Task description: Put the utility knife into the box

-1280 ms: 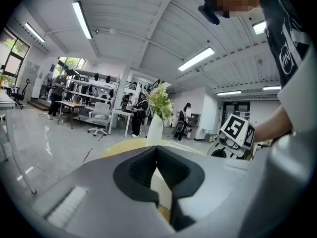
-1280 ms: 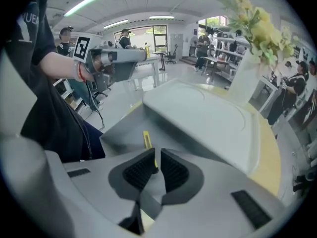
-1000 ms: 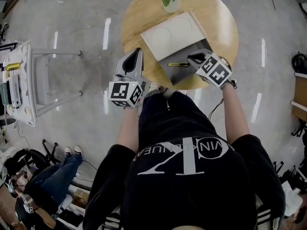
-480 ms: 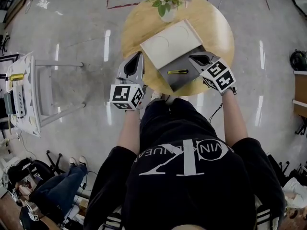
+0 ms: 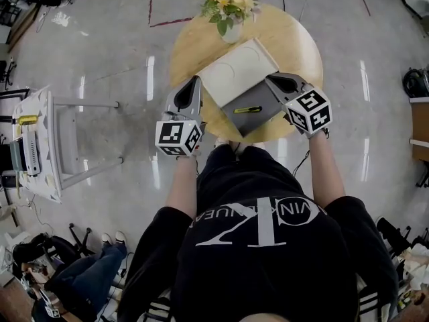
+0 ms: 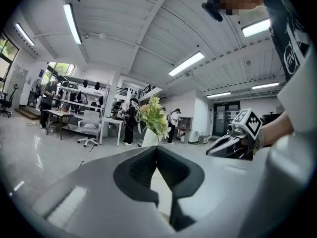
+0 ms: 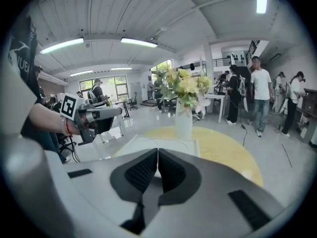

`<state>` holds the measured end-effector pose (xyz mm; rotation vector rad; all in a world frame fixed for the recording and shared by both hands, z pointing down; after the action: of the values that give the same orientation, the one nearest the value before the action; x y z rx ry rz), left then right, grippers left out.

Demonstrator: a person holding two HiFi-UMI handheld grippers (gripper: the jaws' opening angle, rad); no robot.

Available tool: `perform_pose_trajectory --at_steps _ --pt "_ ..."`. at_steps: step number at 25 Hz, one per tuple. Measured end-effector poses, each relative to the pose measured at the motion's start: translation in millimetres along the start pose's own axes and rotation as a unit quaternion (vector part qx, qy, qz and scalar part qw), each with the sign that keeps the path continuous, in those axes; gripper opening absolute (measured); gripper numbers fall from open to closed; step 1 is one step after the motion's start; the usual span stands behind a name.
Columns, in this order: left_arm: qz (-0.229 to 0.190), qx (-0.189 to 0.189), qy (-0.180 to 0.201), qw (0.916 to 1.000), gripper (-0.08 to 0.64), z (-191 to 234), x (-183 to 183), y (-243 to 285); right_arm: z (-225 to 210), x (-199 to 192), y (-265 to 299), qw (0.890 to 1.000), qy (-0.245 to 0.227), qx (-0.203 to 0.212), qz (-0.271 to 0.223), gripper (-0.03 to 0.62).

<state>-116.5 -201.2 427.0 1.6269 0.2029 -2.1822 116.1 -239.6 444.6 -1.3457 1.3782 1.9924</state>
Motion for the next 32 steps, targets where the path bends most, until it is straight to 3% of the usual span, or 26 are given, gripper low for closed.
perform_pose_trajectory --at_steps 14,32 --pt "-0.025 -0.025 0.009 0.9993 0.011 -9.7 25.8 13.4 -18.7 31.3 -30.6 0.994 0.016 -0.072 -0.086 0.017" --pt "-0.05 -0.035 0.021 0.9979 0.011 -12.3 47.5 13.8 -26.3 58.2 -49.4 0.982 0.005 -0.118 -0.146 0.015"
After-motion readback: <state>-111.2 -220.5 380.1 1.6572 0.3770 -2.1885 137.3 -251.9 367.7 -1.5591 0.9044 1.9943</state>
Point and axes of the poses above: the fingertips, and each gripper's own axes: y forward along the fingers, z to its left, x out of its top, the point moved 5 cm from there along -y, backward along the fingers, and after that the axes turned 10 degrees about -y, right-handed, at the moved point
